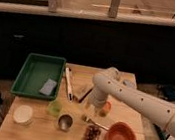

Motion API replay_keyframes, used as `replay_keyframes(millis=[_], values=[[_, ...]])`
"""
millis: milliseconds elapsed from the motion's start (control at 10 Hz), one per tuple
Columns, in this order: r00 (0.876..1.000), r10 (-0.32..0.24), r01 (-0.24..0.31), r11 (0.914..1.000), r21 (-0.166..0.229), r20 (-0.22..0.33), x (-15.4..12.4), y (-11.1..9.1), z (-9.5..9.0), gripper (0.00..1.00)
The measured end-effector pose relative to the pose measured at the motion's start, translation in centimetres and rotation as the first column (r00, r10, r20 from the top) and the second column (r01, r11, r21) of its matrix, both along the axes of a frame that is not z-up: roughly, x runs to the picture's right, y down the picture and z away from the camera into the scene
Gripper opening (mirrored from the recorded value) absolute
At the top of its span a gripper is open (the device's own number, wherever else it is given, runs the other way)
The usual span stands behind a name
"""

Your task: Place apple in paper cup

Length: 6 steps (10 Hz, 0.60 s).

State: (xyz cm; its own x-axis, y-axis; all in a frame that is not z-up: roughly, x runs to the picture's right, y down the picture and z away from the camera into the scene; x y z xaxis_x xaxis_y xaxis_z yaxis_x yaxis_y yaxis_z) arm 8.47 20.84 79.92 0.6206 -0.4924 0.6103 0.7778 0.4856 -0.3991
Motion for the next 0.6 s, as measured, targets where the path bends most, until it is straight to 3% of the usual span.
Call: replay_keyframes(millis=[300,600], values=[[0.993,0.060,-0.061,0.9982,-0.004,-0.100,1.4,-0.9,-0.5,0.80],[0.974,0.099,-0.101,0.9949,0.002,-0.203,3.0,-1.5,-0.7,0.80]])
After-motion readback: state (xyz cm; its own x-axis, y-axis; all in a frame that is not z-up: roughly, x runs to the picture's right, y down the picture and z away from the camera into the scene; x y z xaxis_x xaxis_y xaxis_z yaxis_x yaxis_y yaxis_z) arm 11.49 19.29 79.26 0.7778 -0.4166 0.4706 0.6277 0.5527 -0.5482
